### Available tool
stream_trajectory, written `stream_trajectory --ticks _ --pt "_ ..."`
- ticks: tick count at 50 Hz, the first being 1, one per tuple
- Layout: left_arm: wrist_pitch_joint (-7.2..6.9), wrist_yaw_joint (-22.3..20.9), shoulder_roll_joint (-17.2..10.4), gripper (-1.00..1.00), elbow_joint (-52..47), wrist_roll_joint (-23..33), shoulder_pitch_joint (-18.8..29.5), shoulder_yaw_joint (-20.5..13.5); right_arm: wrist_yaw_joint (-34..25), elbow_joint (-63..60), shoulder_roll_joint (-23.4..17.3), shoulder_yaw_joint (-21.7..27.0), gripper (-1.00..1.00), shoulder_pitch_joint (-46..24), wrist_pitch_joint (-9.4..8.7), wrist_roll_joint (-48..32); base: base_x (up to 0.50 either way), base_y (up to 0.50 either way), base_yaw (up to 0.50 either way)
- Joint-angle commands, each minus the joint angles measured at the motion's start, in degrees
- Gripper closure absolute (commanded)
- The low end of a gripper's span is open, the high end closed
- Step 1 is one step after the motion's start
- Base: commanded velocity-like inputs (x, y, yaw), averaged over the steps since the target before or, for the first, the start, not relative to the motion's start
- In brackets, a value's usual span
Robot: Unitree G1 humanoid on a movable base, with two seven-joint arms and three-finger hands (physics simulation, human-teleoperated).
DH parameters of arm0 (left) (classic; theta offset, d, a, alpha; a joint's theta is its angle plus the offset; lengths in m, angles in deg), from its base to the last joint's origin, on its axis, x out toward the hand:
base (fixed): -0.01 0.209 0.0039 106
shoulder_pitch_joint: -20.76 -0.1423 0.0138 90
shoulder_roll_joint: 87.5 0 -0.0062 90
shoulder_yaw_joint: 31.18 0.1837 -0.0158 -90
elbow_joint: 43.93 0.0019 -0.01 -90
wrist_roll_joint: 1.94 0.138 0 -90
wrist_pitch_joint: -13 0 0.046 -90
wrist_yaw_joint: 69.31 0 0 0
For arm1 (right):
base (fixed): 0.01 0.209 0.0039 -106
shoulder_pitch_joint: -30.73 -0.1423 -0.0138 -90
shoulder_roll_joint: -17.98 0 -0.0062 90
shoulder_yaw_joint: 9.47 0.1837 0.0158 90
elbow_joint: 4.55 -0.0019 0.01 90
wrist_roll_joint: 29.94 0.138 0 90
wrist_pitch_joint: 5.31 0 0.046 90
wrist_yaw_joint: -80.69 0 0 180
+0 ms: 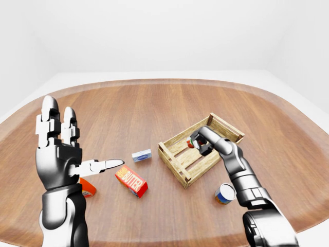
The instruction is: Pick up the tomato sauce, and put it in the wooden tray.
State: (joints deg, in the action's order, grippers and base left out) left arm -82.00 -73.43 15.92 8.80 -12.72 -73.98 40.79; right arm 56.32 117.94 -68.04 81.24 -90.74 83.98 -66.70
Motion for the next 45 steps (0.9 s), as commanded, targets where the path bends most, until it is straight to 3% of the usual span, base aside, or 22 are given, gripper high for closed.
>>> stream_trajectory --ticks 1,10,17,23,34,45 --pt "0.0 0.03 -0.03 -1.0 0.02 -0.05 0.12 -0.11 -1.02 9.91 -0.91 -0.73 1.0 -6.24 1.79 -3.38 0.0 0.0 0.0" --pt "0.0 0.0 -0.11 -1.0 0.08 -0.14 0.23 -0.23 0.08 22.1 -1.46 -2.25 1.0 -12.9 4.8 -8.65 0.0 0.0 0.0" --pt "0.0 -0.03 -0.24 -1.0 0.11 -0.45 0.38 -0.51 2.14 28.81 -1.73 -2.69 1.0 -15.93 5.71 -10.81 0.0 0.0 0.0" --pt "0.0 -0.06 -0.21 -1.0 0.47 -0.28 0.39 -0.16 4.24 35.54 -1.91 -3.23 1.0 -18.97 5.71 -12.46 0.0 0.0 0.0" --pt "0.0 -0.02 -0.45 -1.0 0.75 -0.75 0.52 -0.68 6.94 40.62 -2.94 -3.91 1.0 -21.2 3.28 -16.05 0.0 0.0 0.0" --pt "0.0 0.03 -0.37 -1.0 0.97 -0.52 0.45 -0.42 6.91 41.32 -4.04 -3.26 1.0 -21.46 2.36 -17.14 0.0 0.0 0.0"
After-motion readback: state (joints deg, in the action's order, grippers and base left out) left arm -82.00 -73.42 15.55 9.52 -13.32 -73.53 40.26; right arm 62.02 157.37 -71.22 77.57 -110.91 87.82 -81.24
